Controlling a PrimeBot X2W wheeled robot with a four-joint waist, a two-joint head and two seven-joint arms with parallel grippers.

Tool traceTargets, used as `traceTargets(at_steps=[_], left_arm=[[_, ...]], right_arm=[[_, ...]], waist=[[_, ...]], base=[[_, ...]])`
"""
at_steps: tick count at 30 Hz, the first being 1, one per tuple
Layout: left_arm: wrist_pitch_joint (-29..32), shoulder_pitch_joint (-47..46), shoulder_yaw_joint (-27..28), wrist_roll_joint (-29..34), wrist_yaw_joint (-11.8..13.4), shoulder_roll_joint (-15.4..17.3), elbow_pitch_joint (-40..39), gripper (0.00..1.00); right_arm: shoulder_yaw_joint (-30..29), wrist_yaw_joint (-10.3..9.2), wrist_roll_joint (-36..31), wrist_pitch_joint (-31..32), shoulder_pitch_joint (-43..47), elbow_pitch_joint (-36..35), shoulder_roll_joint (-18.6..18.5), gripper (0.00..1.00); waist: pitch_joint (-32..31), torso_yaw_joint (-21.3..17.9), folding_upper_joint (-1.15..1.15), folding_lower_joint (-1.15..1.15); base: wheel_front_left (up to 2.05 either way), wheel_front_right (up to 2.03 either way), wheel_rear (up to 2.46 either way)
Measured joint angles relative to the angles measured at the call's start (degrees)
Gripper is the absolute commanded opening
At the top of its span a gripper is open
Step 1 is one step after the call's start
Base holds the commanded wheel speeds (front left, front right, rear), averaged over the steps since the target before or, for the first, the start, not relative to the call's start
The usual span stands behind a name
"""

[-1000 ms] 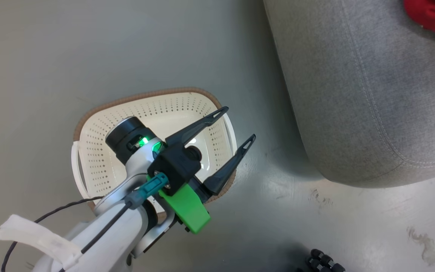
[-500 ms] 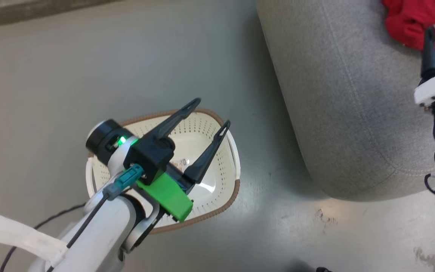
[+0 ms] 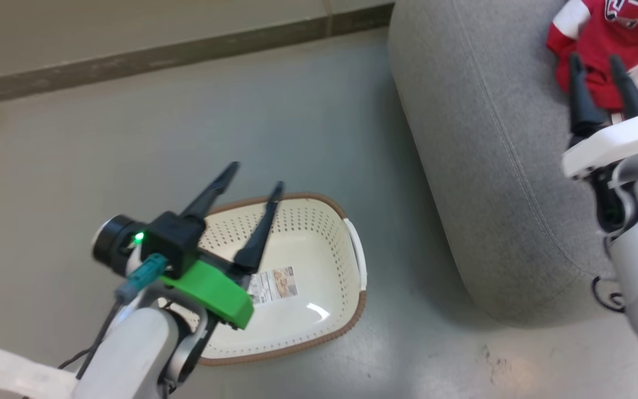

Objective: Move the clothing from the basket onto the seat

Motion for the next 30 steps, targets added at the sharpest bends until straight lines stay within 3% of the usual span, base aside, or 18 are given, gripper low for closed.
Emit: traceTargets(at_steps=[7,19,30], left_arm=[[-2.4,4.0,4.8,-1.0,3.2,-0.1,2.5,1.0],[-4.9,10.4,10.8,-1.3,4.3,-0.1,5.8,1.0],[-5.9,16.8,15.2,-1.4,4.7,-1.7,6.5,1.0]], right_arm=[[1.9,0.24,-1.7,0.0,4.7,-6.4,2.6,1.0],[3.0,0.21,-4.3,0.0,13.1,-13.6,4.8,1.0],[3.8,-1.9,-5.7,0.0,23.4,-16.4,5.8,1.0]], waist=[[-3.4,1.9,0.0,0.0],[-9.3,4.7,0.0,0.0],[-14.8,7.2,0.0,0.0]], base=[[0.0,0.0,0.0],[0.0,0.0,0.0],[0.0,0.0,0.0]])
